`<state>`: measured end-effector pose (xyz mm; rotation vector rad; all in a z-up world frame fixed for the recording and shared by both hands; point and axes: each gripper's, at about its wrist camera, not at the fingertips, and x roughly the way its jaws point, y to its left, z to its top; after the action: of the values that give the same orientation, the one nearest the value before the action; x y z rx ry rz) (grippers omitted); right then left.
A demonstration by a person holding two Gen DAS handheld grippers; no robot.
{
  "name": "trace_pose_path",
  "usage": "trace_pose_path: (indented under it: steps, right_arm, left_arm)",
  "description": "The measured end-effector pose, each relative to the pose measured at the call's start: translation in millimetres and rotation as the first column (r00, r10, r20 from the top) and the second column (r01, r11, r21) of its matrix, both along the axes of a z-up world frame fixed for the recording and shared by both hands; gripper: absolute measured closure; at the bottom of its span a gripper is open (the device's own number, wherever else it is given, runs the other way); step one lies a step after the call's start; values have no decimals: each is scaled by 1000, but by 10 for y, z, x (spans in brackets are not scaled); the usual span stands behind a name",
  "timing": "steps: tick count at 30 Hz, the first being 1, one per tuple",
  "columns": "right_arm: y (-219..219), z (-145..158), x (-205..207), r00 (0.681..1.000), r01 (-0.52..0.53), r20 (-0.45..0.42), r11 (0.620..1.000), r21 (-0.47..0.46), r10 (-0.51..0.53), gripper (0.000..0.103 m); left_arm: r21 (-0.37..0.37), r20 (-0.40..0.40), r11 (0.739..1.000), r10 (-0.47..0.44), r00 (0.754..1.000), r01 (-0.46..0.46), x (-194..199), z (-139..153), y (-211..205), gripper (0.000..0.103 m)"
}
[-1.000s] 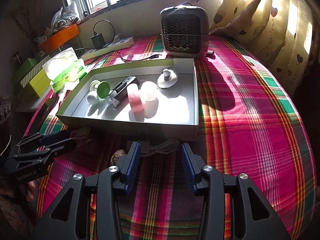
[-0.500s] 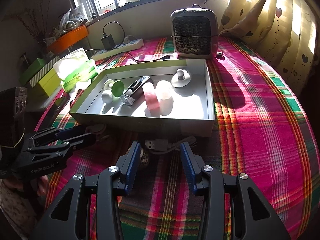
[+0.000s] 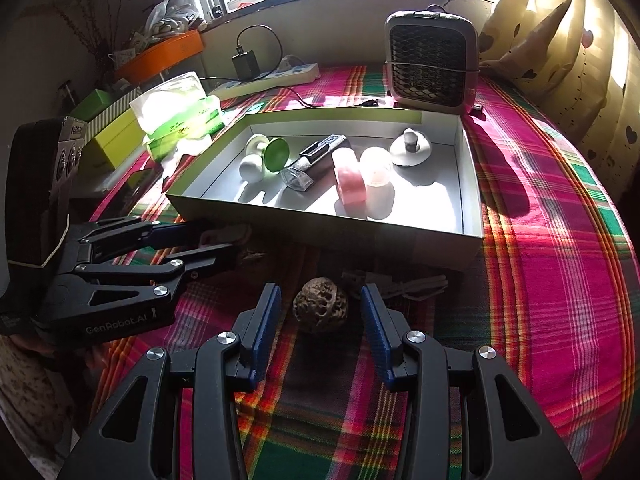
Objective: Organize objects
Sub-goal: 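Move left gripper to the pink-grey clip while right gripper approaches the brown walnut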
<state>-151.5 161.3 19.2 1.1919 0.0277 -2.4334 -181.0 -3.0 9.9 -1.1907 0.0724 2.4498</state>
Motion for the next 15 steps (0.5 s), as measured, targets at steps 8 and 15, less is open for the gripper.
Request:
trace_pose_path:
  steps: [8, 15]
  right_arm:
    - [-40, -51, -9, 1000, -9, 5, 999, 40, 9, 60]
    - [-53, -79, -12, 1000, -15, 3, 998, 55, 15, 61]
  left_arm:
    - [4, 7, 1000, -20, 1000, 20, 0, -7, 32, 61]
    - [23, 17, 999, -25, 1000, 25, 0, -18, 31, 69]
